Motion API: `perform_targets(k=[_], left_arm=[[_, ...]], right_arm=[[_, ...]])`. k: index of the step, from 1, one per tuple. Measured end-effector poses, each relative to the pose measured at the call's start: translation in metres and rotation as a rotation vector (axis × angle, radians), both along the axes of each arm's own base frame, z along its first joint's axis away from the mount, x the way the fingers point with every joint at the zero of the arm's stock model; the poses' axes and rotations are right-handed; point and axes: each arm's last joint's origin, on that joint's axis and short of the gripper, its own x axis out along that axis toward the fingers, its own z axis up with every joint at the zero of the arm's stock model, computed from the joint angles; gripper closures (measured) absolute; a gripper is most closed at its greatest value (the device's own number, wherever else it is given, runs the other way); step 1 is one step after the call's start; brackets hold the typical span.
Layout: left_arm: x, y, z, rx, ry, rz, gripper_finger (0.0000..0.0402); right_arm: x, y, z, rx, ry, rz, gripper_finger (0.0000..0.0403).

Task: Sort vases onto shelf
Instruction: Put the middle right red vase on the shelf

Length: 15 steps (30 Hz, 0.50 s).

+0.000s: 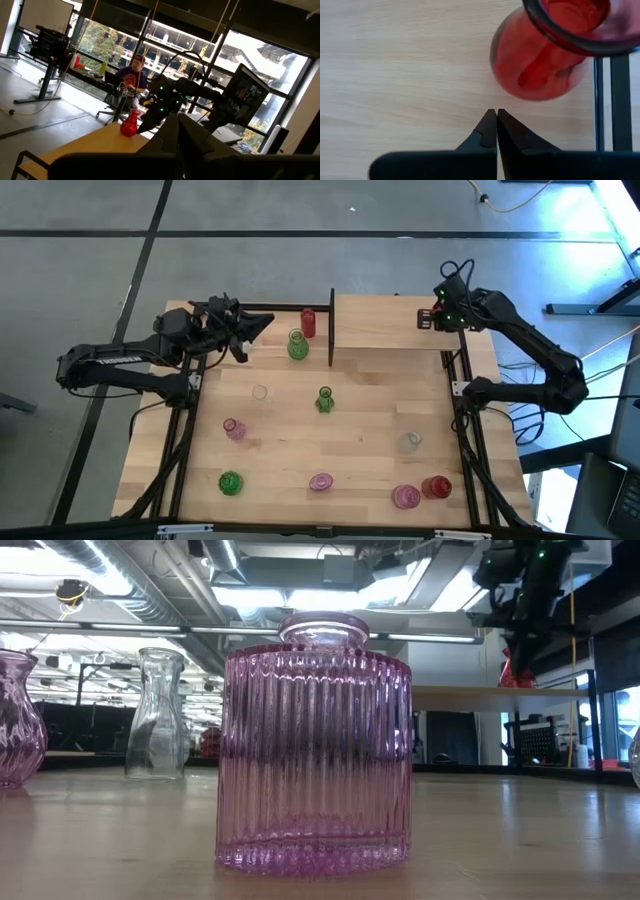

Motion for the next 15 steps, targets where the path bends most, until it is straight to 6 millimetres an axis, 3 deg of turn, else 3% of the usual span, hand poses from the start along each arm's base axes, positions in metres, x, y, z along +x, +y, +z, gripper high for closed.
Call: perform_targets(k=[15], left_arm=[[0.0, -0.0001, 0.0, -0.006, -0.003, -0.003, 0.0401]], right_arm=[[0.0027, -0.0056, -0.0033, -0.024, 0.044, -0.021, 0.0403]])
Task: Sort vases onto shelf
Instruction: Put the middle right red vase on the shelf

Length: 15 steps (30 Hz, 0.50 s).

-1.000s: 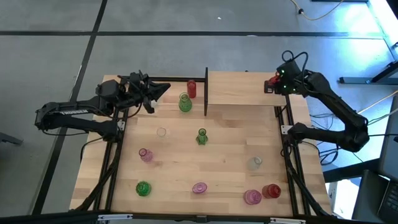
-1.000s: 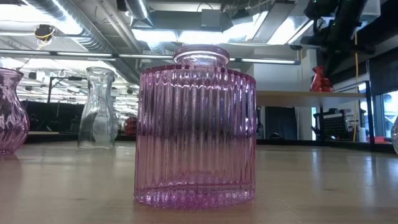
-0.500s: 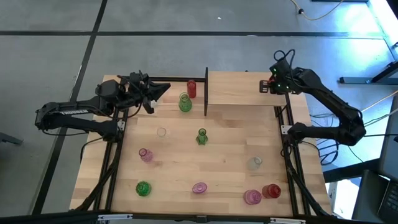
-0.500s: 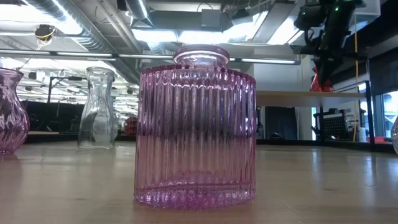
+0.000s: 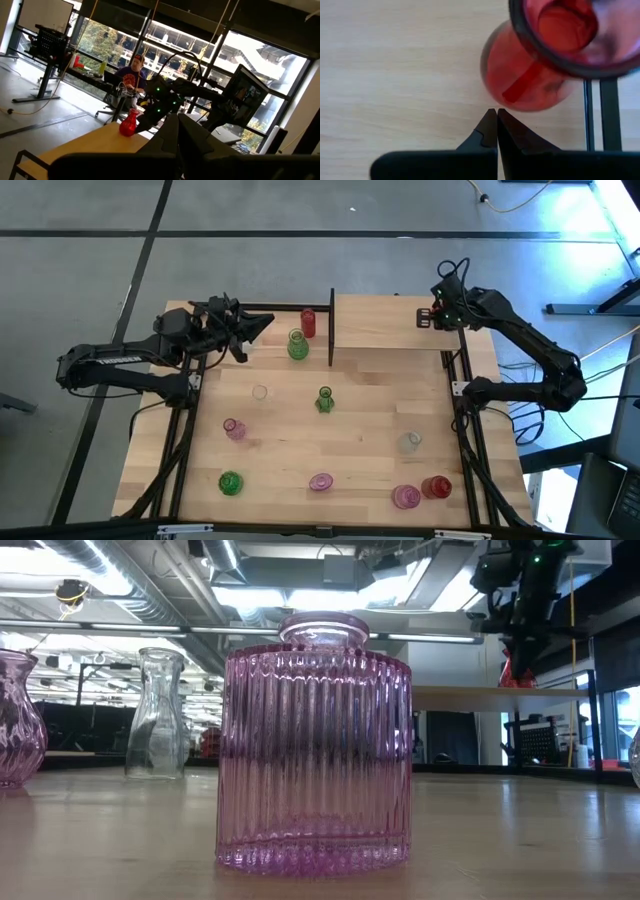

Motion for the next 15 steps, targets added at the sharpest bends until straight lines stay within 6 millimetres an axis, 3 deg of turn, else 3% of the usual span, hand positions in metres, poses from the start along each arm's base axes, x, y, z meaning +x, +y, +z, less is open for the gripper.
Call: perform_targets(k=[15], left_arm=[[0.0, 0.0, 0.0001, -0.002, -0.002, -0.001, 0.0401]], right_arm=[[0.0001, -0.0027, 0.0001, -0.042, 0.034, -0.023, 0.0403]])
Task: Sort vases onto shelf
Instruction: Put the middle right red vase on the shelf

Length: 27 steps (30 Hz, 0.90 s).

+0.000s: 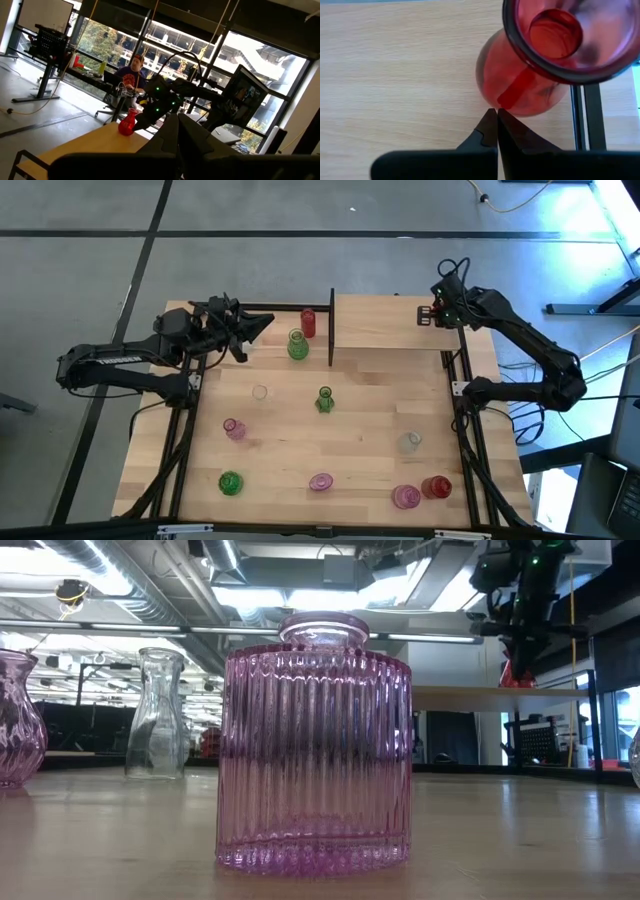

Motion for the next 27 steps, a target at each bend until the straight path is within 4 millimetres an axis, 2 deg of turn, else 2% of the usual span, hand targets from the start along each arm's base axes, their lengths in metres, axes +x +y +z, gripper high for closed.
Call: perform_targets(k=[27], left_arm=[[0.0, 0.0, 0.0, 0.001, 0.0, 0.0, 0.0401]], right_arm=[[0.0012, -0.0073, 0.0001, -0.047, 0.011, -0.009, 0.0403]])
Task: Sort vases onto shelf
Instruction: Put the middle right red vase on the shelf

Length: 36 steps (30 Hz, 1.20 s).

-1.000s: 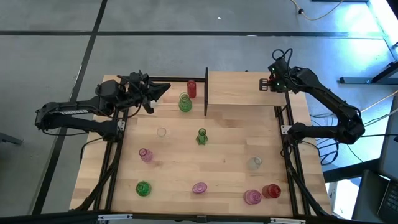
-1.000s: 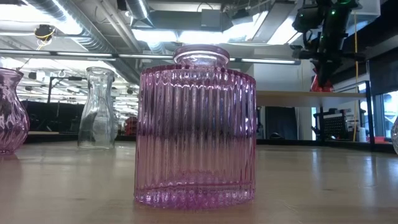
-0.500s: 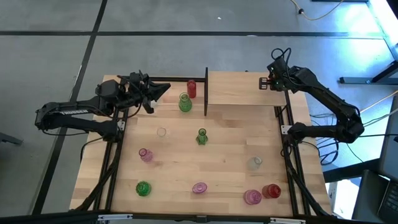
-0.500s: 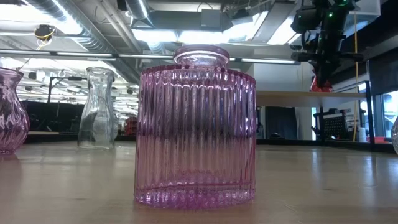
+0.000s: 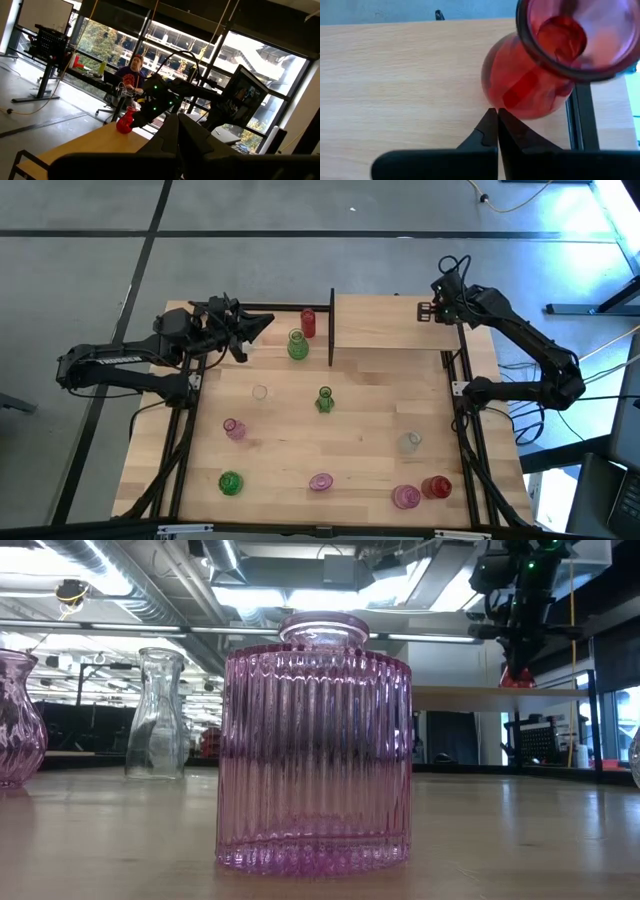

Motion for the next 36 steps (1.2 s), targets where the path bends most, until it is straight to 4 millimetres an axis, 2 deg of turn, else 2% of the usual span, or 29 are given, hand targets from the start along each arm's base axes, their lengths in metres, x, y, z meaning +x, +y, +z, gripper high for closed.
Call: perform_targets(k=[5, 10, 14, 16, 18, 21, 23, 29, 36], left_arm=[[0.0, -0.001, 0.0, 0.008, 0.001, -0.035, 0.0401], [0.0, -0.001, 0.0, 0.012, 0.001, -0.048, 0.0401], [0.0, -0.001, 0.0, 0.02, 0.004, -0.045, 0.0401], [0.0, -0.001, 0.0, 0.021, 0.004, -0.045, 0.0401], [0.0, -0.001, 0.0, 0.021, 0.004, -0.044, 0.0401], [0.0, -0.001, 0.0, 0.022, 0.005, -0.044, 0.0401], [0.0, -0.001, 0.0, 0.033, 0.009, -0.041, 0.0401], [0.0, -0.001, 0.0, 0.045, 0.013, -0.038, 0.0401], [0.001, -0.002, 0.0, 0.022, 0.004, -0.075, 0.0401]], right_arm=[[-0.003, 0.006, -0.001, 0.069, -0.029, -0.016, 0.0403], [-0.001, 0.02, 0.007, 0.033, -0.073, 0.001, 0.0403], [-0.001, 0.041, 0.031, -0.12, -0.169, 0.055, 0.0403], [-0.007, 0.054, 0.044, -0.207, -0.198, 0.012, 0.0403], [-0.017, 0.066, 0.049, -0.237, -0.176, -0.067, 0.0403], [-0.025, 0.076, 0.04, -0.17, -0.1, -0.101, 0.0403], [-0.025, 0.076, 0.029, -0.122, -0.055, -0.113, 0.0403], [0.0, 0.058, -0.002, -0.057, 0.022, -0.164, 0.0403], [0.019, 0.041, -0.012, -0.108, 0.175, -0.19, 0.0403]])
